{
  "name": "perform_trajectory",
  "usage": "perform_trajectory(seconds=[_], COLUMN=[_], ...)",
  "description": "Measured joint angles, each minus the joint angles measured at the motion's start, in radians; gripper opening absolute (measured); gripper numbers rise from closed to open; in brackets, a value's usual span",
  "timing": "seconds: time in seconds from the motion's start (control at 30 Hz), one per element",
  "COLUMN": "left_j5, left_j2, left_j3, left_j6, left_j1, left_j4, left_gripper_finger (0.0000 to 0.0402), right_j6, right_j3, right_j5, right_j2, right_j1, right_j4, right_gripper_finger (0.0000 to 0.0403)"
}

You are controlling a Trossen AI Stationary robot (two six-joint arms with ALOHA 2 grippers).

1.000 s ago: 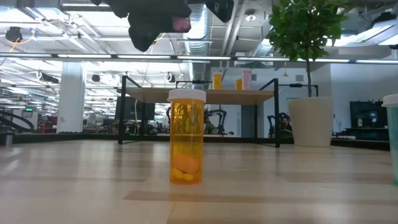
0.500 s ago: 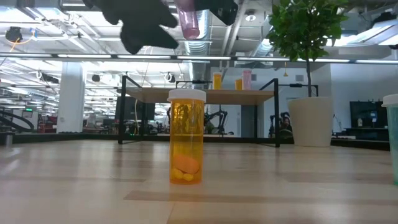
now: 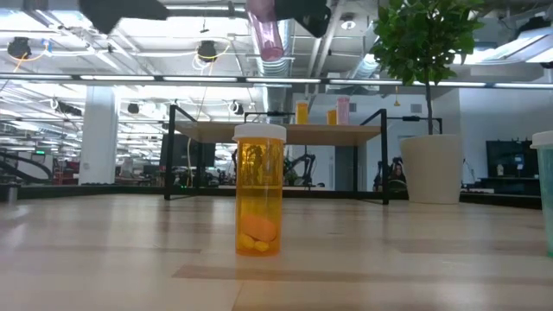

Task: Pick and place medicine bottles onto shelf by color
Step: Put the top small purple pill bottle on the shelf

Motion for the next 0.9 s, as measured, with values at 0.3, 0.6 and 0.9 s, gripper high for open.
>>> perform_trajectory(seconds=[0.3,0.6,0.9], left_j5=[-0.189,-0.138,-0.074], left_j2=[-0.018,-0.020,-0.022], left_j3=[-0.133,-0.306,-0.349], left_j6=[-0.005,0.200,0.244], left_j1=[-0.110,-0.104,-0.104], left_j4=[0.182,0.618,0.765], left_gripper_finger=[0.0215,0.0215,0.0215], right_j6=[-0.044,-0.081,-0.109], right_j3=[-0.001,-0.001,-0.061], right_j5=[-0.022,-0.013,0.065], right_j2=[-0.020,-0.132,-0.251], right_j1=[-0.020,-0.068,-0.152], right_j4=[0.001,-0.045,-0.096], right_gripper_finger=[0.0127,0.0127,0.0127])
